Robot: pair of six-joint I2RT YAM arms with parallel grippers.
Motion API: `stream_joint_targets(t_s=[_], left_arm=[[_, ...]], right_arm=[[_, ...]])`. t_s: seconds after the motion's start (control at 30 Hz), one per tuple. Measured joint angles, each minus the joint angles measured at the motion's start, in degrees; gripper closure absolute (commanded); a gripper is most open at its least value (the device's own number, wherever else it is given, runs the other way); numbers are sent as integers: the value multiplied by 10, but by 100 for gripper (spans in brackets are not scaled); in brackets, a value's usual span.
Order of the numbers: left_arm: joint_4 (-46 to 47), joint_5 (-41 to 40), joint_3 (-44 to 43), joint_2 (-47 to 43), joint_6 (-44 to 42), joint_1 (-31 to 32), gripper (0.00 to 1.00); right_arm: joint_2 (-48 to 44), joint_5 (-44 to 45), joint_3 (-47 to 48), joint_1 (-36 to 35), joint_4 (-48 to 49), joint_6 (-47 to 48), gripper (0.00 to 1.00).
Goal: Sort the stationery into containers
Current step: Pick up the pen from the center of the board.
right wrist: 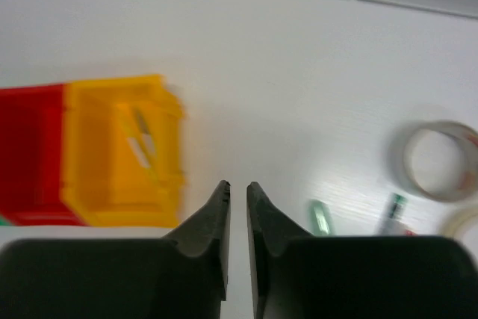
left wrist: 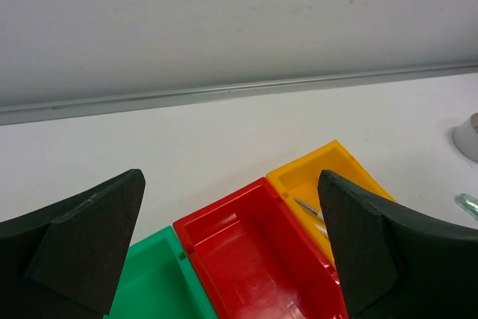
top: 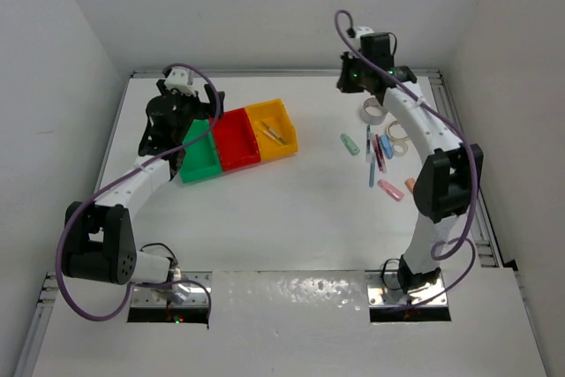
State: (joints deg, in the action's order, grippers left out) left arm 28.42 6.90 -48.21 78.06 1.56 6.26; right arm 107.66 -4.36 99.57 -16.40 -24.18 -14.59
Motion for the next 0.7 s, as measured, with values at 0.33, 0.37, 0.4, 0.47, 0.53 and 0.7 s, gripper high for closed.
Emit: stream_joint_targets(t_s=[0.33, 0.37, 0.4, 0.47, 0.53, 0.7], left_arm=[[-21, -47, 5, 0, 2, 0, 2], [-22, -50, 7, 0, 2, 0, 2], [-24, -53, 8, 0, 2, 0, 2], [-26, -56, 10, 0, 2, 0, 2], [-29, -58, 11, 0, 2, 0, 2], [-30, -65, 11, 0, 2, -2, 2]], right_arm=[[-1, 87, -221, 94, -126, -86, 48], [-1, 90, -240, 94, -132, -91, 47], [-1, 95, -256, 92, -135, -94, 47], [-1, 104, -279, 87, -136, -100, 48], [-1, 112, -296, 86, -135, -105, 49], [1, 133, -330, 83, -111, -106, 56]])
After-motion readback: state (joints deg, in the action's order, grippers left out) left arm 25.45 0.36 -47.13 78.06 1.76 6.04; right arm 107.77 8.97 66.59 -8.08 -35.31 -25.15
